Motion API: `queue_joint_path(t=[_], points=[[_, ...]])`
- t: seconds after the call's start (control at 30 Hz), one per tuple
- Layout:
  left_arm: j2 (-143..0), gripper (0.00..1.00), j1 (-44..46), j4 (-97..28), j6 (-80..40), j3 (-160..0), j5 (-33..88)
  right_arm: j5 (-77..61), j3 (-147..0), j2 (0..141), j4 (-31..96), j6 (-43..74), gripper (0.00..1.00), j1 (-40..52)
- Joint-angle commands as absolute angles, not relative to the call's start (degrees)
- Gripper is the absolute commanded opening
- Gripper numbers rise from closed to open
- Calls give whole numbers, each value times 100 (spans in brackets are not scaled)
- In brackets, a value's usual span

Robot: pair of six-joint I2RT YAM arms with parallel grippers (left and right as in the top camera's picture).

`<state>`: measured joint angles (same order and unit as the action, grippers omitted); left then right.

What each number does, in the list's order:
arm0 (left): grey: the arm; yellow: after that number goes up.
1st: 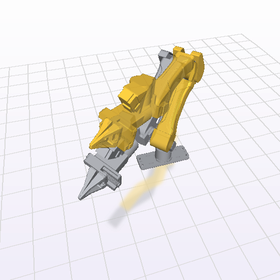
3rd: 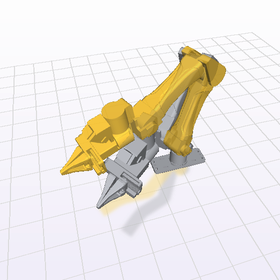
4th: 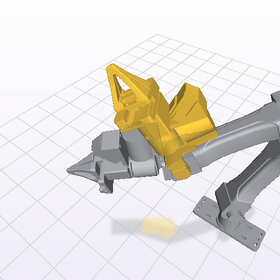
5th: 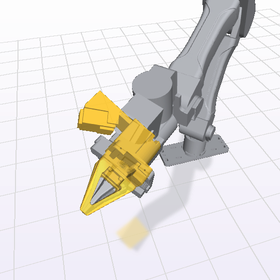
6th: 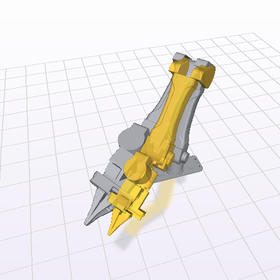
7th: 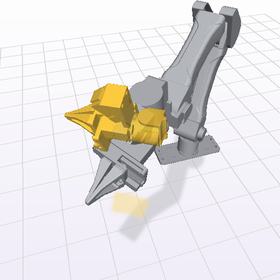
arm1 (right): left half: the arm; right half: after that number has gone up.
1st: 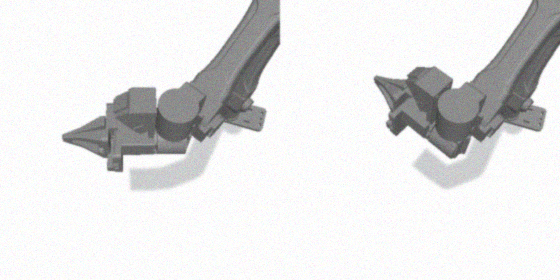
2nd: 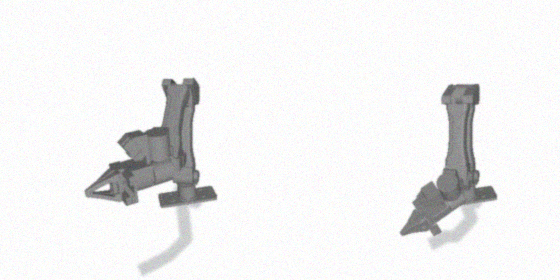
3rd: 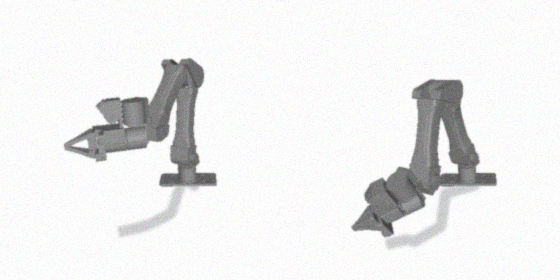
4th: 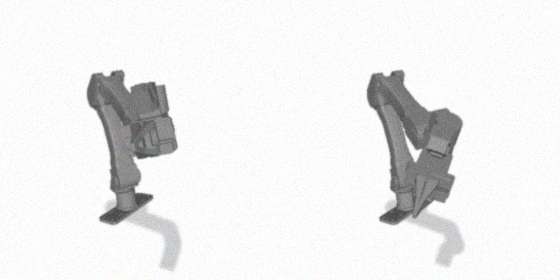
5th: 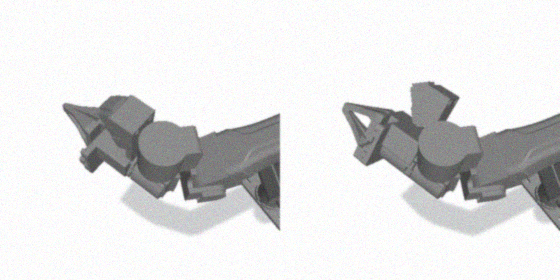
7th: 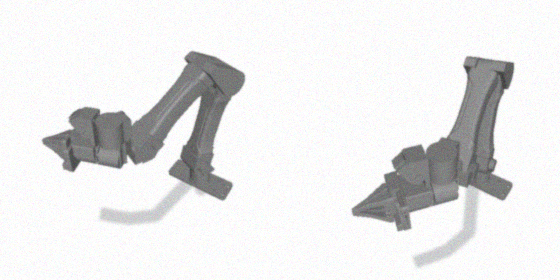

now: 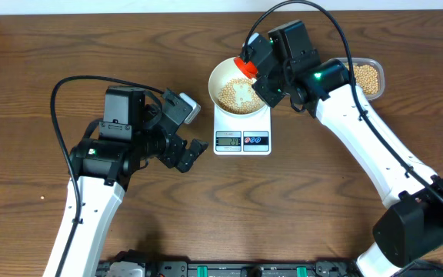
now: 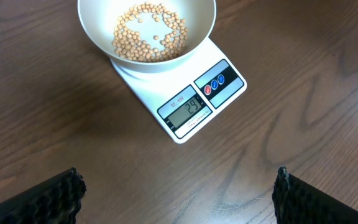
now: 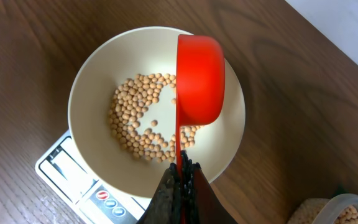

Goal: Scoop item into bowl and weigh 50g on scale
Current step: 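Tilt the red scoop to pour soybeans into the white bowl, then move the empty red scoop with the right gripper back to the tub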

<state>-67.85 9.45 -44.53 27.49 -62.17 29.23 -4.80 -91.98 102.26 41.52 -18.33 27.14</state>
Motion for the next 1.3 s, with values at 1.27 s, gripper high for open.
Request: queue_joint_path(t=[1.27], points=[[-6816,99,956,-4453,2849,-6355,2891,-3472,-9312,9386,4473,429,1,202]])
